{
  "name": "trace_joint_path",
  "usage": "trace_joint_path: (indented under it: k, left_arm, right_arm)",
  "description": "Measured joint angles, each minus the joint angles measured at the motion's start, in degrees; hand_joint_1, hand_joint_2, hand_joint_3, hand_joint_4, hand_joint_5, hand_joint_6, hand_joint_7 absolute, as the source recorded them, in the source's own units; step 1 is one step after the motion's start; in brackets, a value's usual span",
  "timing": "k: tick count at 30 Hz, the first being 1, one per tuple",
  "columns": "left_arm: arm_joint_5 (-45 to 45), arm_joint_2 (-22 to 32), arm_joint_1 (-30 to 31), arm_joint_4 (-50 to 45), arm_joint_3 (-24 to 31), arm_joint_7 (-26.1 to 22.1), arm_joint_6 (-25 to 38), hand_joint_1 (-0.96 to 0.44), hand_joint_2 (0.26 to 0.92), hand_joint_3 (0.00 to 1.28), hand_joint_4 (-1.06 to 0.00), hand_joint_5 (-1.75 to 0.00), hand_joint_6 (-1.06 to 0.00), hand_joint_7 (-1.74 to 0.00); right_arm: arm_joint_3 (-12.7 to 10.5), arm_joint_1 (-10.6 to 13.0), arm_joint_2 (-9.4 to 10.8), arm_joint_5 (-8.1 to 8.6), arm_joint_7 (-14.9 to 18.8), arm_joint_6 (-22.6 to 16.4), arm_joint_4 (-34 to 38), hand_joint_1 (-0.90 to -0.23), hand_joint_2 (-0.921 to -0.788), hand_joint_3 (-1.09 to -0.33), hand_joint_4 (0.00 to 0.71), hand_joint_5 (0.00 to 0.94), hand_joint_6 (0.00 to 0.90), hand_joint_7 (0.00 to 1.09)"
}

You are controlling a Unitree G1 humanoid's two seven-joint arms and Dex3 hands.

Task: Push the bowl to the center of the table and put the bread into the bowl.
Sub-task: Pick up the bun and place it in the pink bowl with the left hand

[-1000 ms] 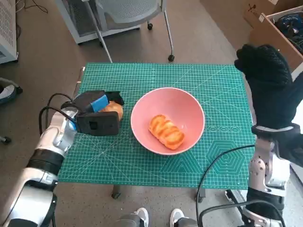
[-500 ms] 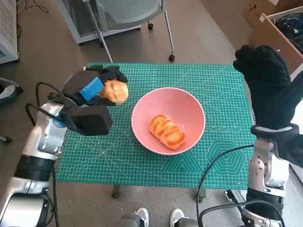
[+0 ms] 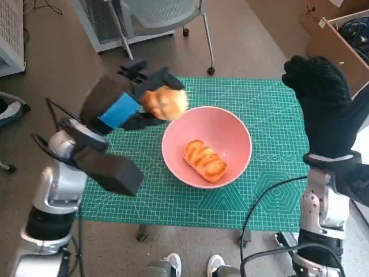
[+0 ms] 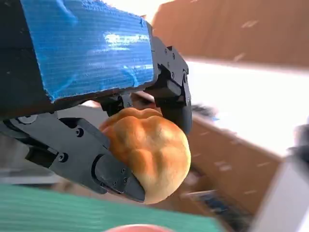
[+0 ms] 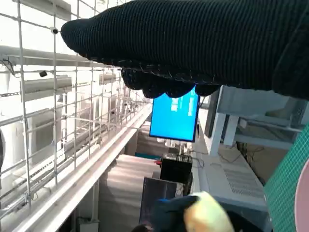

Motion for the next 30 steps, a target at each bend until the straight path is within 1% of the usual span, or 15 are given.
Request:
trace_joint_path:
  k: [6,8,9,11,12,13,14,15,16,17,18,19,22,24,30]
  left_arm:
    - [-1.16,-2.24,0.10,1.69,-2.48,-1.09,-2.05,0.00,0.913,0.01,-0.76,-1.02,-0.72,-1.13]
    - [-1.33,-2.63,0.12,2.86,-3.63,-1.96,-2.62,0.00,0.917,0.03,-0.74,-1.07,-0.67,-1.15]
    - [-1.46,-2.88,0.12,3.71,-4.12,-2.50,-2.85,0.00,0.918,0.07,-0.72,-1.12,-0.61,-1.19]
    - [-1.80,-3.45,0.15,5.23,-4.88,-3.60,-3.08,0.00,0.919,0.12,-0.68,-1.17,-0.52,-1.26]
    - [-2.08,-3.68,0.15,5.93,-5.08,-4.03,-3.17,0.00,0.920,0.16,-0.64,-1.21,-0.46,-1.33]
    - [-2.36,-3.91,0.15,6.66,-5.34,-4.43,-3.20,0.00,0.920,0.18,-0.63,-1.23,-0.43,-1.35]
    - [-2.54,-4.11,0.15,7.37,-5.53,-4.94,-3.24,-0.02,0.905,0.19,-0.57,-1.13,-0.38,-1.25]
    - [-2.89,-4.29,0.15,8.14,-5.61,-5.27,-3.34,-0.07,0.893,0.17,-0.51,-0.84,-0.36,-1.00]
    - [-3.42,-4.44,0.15,8.81,-5.66,-5.57,-3.45,-0.09,0.894,0.15,-0.50,-0.72,-0.35,-0.90]
    - [-3.88,-4.61,0.15,9.59,-5.67,-5.80,-3.58,-0.12,0.902,0.11,-0.51,-0.51,-0.36,-0.73]
    - [-4.13,-4.75,0.15,10.26,-5.67,-5.95,-3.75,-0.16,0.907,0.08,-0.48,-0.34,-0.35,-0.61]
    - [-4.21,-4.91,0.15,10.96,-5.69,-6.01,-3.86,-0.20,0.912,0.06,-0.44,-0.23,-0.33,-0.53]
    - [-4.18,-5.35,0.16,12.58,-5.80,-5.99,-4.16,-0.28,0.918,0.04,-0.39,-0.09,-0.30,-0.43]
    - [-3.87,-5.54,0.25,13.26,-5.92,-5.77,-4.57,-0.33,0.920,0.03,-0.36,-0.05,-0.28,-0.39]
    - [-3.77,-6.29,0.87,13.91,-5.94,-4.77,-6.18,-0.43,0.921,0.04,-0.25,0.00,-0.21,-0.33]
  right_arm:
    - [0.09,0.01,0.13,-0.20,-0.01,-0.30,0.16,-0.494,-0.921,-0.578,0.322,0.002,0.092,0.56]
    - [0.14,0.02,0.17,-0.23,-0.02,-0.39,0.15,-0.493,-0.921,-0.584,0.322,0.002,0.092,0.56]
    - [0.16,0.03,0.18,-0.24,-0.02,-0.42,0.15,-0.493,-0.921,-0.586,0.322,0.002,0.092,0.56]
    - [0.17,0.04,0.20,-0.26,-0.04,-0.49,0.15,-0.492,-0.921,-0.589,0.323,0.002,0.092,0.57]
    - [0.17,0.05,0.20,-0.26,-0.04,-0.52,0.15,-0.492,-0.921,-0.591,0.323,0.002,0.092,0.57]
    - [0.17,0.08,0.20,-0.27,-0.05,-0.55,0.15,-0.492,-0.921,-0.591,0.323,0.002,0.092,0.57]
    - [0.18,0.12,0.21,-0.27,-0.06,-0.57,0.14,-0.491,-0.921,-0.595,0.323,0.002,0.092,0.57]
    - [0.19,0.18,0.22,-0.29,-0.08,-0.58,0.11,-0.488,-0.921,-0.604,0.320,0.001,0.091,0.57]
    - [0.19,0.29,0.22,-0.32,-0.10,-0.59,-0.01,-0.487,-0.921,-0.607,0.320,0.001,0.091,0.57]
    - [0.20,0.44,0.23,-0.34,-0.13,-0.60,-0.19,-0.486,-0.921,-0.612,0.318,0.001,0.090,0.57]
    - [0.22,0.58,0.23,-0.35,-0.17,-0.60,-0.33,-0.485,-0.921,-0.616,0.316,0.000,0.089,0.57]
    - [0.23,0.75,0.23,-0.35,-0.23,-0.60,-0.56,-0.484,-0.921,-0.620,0.313,0.000,0.087,0.57]
    - [0.26,1.22,0.23,-0.38,-0.38,-0.60,-1.21,-0.483,-0.921,-0.626,0.308,0.000,0.083,0.57]
    - [0.32,1.42,0.24,-0.45,-0.59,-0.60,-1.52,-0.482,-0.921,-0.628,0.307,0.000,0.081,0.57]
    - [0.44,1.53,0.26,-0.78,-1.22,-0.66,-2.11,-0.476,-0.921,-0.631,0.305,0.000,0.078,0.57]
